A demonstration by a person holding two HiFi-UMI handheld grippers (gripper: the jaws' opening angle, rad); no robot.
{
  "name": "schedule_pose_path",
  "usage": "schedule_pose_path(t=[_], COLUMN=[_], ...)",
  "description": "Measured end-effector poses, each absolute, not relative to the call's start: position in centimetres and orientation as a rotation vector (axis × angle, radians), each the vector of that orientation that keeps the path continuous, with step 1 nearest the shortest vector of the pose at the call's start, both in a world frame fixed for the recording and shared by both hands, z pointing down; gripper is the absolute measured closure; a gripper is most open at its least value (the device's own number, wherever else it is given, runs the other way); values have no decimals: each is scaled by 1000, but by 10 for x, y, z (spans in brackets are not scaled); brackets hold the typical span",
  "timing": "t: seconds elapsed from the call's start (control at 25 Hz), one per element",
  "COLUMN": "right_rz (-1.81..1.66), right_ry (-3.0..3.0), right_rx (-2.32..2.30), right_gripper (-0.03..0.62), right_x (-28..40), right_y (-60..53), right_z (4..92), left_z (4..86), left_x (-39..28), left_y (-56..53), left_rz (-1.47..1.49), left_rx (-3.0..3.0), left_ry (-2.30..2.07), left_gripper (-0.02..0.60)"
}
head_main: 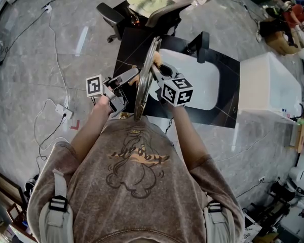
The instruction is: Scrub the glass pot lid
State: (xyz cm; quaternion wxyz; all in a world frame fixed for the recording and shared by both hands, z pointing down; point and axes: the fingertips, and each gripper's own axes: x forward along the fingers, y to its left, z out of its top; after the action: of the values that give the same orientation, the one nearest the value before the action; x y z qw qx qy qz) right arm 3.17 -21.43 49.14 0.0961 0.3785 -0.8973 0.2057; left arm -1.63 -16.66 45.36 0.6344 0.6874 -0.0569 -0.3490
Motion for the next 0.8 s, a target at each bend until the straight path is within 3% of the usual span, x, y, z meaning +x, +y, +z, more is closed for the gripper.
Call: schedule_pose_path(t=[0.8], right_rz=[711], right_ry=[-2552], right_rx=[953], right_gripper=[553], right_x=[15], right_y=[-150], right_z=[543], left_z=[452], left_x=[-29], left_y=[-163], left_rz=[-820], left_rx=[1578], left_ry=[-138], left_gripper=[399])
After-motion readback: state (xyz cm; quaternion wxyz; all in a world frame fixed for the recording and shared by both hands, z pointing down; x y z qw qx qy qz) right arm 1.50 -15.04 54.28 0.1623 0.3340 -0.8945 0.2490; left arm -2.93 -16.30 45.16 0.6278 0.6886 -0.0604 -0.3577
